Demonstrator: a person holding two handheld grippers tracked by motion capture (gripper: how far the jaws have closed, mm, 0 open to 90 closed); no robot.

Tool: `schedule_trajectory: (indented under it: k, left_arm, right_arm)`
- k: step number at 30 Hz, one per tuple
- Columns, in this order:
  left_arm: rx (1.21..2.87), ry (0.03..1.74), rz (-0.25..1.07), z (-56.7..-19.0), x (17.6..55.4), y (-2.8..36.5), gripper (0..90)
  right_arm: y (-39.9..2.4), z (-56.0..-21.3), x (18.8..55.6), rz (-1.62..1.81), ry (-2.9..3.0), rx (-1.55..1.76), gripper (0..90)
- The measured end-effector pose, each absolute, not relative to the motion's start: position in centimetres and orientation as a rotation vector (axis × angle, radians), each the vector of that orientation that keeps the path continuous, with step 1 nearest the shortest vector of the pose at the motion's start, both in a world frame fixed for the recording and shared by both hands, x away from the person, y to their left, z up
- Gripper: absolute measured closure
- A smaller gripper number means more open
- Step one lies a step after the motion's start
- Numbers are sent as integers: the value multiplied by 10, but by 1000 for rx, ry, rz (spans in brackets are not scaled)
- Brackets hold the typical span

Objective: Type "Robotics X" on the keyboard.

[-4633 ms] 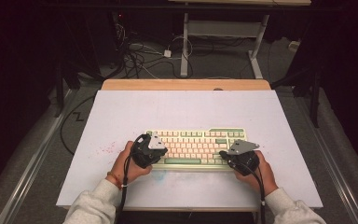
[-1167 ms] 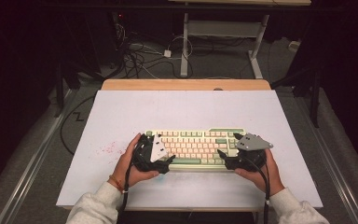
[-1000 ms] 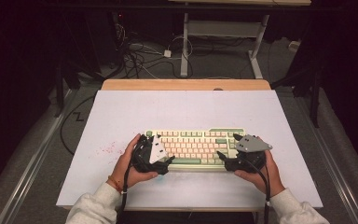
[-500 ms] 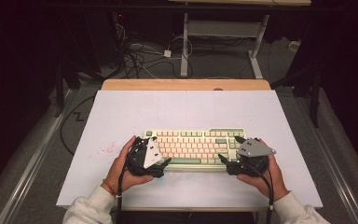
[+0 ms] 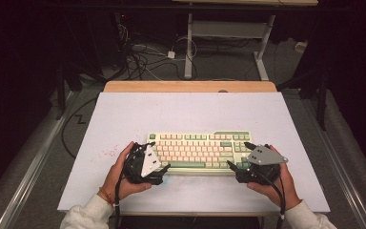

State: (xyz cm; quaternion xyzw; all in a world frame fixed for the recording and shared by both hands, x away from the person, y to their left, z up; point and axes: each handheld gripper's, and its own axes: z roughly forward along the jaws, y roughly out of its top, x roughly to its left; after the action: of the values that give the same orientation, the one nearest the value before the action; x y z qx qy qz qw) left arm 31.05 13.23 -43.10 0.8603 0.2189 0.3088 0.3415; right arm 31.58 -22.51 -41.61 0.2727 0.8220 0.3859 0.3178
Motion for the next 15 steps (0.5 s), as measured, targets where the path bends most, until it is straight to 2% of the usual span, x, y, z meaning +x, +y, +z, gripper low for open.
schedule_trajectory:
  k: [15]
  left_arm:
    - [2226, 576, 788, -434, 301, 154, 157]
  right_arm:
    - [-241, -417, 308, 989, 2130, 736, 197]
